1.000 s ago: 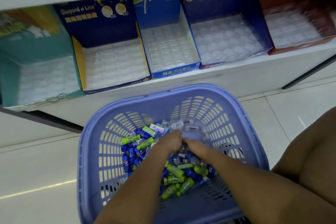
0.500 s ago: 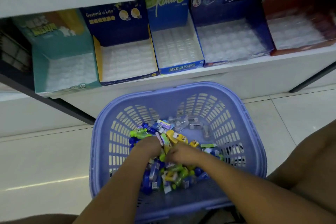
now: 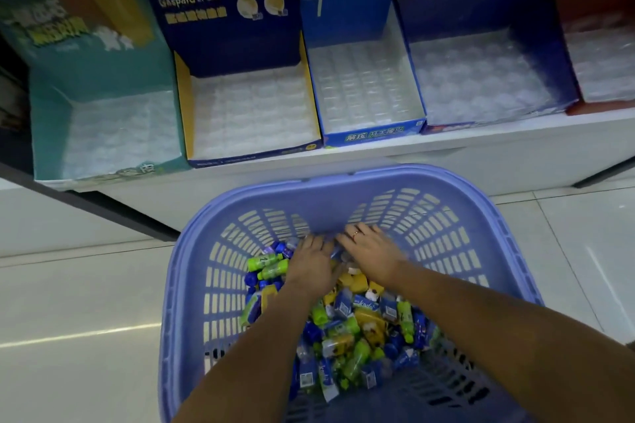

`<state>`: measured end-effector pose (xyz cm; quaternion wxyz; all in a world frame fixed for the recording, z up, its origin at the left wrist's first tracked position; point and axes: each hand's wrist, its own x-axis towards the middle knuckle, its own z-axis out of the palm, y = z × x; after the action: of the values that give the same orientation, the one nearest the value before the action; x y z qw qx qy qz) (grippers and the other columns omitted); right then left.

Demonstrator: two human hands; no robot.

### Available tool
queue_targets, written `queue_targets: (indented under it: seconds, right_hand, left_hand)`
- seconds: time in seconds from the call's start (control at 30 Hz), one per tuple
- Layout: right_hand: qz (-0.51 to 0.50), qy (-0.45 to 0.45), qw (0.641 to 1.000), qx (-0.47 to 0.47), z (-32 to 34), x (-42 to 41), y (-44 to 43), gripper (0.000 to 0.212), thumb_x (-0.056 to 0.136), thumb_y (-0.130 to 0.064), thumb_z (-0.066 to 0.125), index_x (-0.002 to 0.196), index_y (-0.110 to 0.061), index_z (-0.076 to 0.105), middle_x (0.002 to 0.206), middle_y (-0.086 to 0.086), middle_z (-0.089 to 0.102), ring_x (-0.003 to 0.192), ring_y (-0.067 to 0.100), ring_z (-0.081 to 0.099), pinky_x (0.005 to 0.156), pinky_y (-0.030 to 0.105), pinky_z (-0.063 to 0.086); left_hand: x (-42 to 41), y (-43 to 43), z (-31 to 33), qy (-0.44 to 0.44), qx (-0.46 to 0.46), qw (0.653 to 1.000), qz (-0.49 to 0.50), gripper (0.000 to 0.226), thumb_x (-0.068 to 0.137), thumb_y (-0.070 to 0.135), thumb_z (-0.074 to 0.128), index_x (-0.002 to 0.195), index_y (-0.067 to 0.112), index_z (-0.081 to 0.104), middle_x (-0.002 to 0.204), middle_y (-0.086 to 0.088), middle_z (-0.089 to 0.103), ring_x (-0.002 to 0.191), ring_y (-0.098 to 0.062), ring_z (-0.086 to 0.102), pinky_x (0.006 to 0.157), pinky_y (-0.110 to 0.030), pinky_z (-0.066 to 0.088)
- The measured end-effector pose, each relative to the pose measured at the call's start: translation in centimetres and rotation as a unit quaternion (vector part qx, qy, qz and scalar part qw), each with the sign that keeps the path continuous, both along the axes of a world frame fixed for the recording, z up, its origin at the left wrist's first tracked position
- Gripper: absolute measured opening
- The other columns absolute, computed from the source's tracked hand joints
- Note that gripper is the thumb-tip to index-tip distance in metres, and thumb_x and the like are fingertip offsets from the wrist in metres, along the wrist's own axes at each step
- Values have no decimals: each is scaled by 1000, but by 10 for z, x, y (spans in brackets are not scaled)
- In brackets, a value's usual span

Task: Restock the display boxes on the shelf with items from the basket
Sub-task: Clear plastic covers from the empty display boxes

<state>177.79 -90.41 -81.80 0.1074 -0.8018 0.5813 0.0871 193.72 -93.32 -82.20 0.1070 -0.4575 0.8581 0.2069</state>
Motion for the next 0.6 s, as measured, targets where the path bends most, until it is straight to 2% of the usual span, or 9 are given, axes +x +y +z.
queue_targets:
  seconds: [0.1, 0.23, 0.33, 0.43, 0.53, 0.6]
  right_hand:
    - [-1, 24, 999, 49, -1, -24, -1, 43, 92, -25, 50, 132, -17, 36, 133, 8, 43, 120, 27, 41, 92, 39, 43]
    - [-27, 57, 989, 137, 1, -36, -3, 54, 96, -42, 41, 145, -26, 24, 136, 12, 42, 119, 31, 48, 91, 39, 47]
    - [-19, 65, 988, 140, 5, -33, -4, 48, 96, -41, 43, 140, -27, 30, 126, 14, 50, 108, 32, 56, 83, 37, 48]
    - [-73, 46, 988, 131, 11, -35, -3, 40, 94, -32, 48, 131, -22, 38, 106, 13, 58, 94, 32, 59, 73, 35, 47]
    - [-154, -22, 976, 154, 18, -35, 2, 38, 93, -31, 49, 128, -19, 42, 101, 12, 61, 92, 31, 61, 74, 35, 48]
    - [-220, -127, 953, 165, 30, -29, 4, 35, 93, -37, 49, 123, -18, 50, 105, 11, 65, 95, 30, 63, 79, 35, 50]
  left_hand:
    - [-4, -6, -4, -3, -17, 1000, 6, 48, 95, 48, 39, 128, 16, 50, 133, -7, 45, 126, -27, 37, 107, -38, 28]
    - [-11, -9, -1, -56, 8, 998, -12, 38, 96, 33, 45, 126, 11, 50, 130, -9, 44, 123, -28, 37, 103, -39, 33]
    - [-19, -12, 6, -78, 45, 996, -5, 37, 95, 29, 49, 126, 9, 52, 131, -10, 43, 124, -29, 37, 98, -39, 39]
    - [-22, -12, 10, -90, 78, 993, 7, 39, 93, 25, 50, 127, 6, 53, 132, -14, 45, 123, -31, 41, 98, -39, 41]
    - [-24, -4, 16, -15, 139, 987, 83, 44, 94, 24, 51, 133, 5, 49, 138, -16, 46, 124, -31, 46, 102, -38, 41]
    - [-30, 0, 29, 96, 188, 955, 209, 44, 95, 24, 50, 135, 7, 49, 137, -14, 52, 120, -30, 52, 98, -35, 43]
